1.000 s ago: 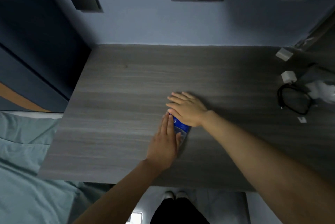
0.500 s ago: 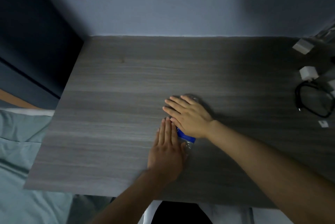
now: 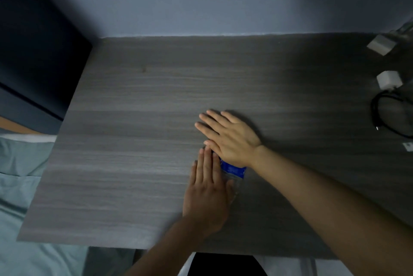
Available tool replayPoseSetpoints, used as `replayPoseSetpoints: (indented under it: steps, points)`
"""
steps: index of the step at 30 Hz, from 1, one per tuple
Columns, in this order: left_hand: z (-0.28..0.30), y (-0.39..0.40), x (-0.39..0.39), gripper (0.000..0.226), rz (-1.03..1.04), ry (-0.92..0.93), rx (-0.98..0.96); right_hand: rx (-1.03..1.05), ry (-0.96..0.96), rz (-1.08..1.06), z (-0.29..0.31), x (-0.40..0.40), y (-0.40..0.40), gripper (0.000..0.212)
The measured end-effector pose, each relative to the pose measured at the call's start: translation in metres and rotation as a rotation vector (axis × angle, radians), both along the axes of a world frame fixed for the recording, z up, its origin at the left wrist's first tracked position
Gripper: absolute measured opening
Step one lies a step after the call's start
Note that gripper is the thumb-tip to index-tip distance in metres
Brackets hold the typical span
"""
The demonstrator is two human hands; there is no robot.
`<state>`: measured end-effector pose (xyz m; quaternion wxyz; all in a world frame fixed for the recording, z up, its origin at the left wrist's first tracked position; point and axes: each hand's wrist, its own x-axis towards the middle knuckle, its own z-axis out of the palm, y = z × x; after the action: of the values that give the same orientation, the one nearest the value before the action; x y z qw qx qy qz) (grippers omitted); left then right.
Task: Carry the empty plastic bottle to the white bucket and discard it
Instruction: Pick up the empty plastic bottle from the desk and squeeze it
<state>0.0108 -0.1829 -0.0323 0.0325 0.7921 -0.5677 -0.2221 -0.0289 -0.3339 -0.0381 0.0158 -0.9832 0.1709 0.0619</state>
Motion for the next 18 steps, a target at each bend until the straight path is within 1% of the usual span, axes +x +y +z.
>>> replayPoseSetpoints:
  steps: [2,4,6,8,10,12,15,18]
  points:
    - [0.002,0.002,0.005,0.068,-0.016,0.076,-0.038,0.001,-0.008,-0.003,0.001,-0.001,0.0,0.058]
    - [0.007,0.005,0.01,0.08,-0.011,0.174,-0.069,0.002,-0.015,-0.009,0.003,-0.002,0.001,0.057]
    - [0.014,0.009,0.011,0.088,0.091,0.288,-0.105,0.001,-0.014,-0.013,0.005,-0.002,0.001,0.057]
    - [0.02,0.012,0.013,0.087,0.257,0.362,-0.153,0.002,-0.016,-0.019,0.006,-0.002,0.002,0.057]
    - [0.021,0.013,0.016,0.081,0.365,0.383,-0.156,0.001,-0.022,-0.029,0.005,-0.002,0.002,0.057]
    - [0.022,0.011,0.021,0.073,0.39,0.374,-0.119,0.003,-0.026,-0.046,0.005,-0.002,0.002,0.057]
    - [0.024,0.004,0.027,0.055,0.401,0.37,-0.032,0.012,-0.038,-0.08,0.007,-0.002,0.004,0.058]
    - [0.027,0.0,0.03,0.028,0.336,0.403,0.025,0.02,-0.081,-0.104,0.012,-0.005,0.007,0.057]
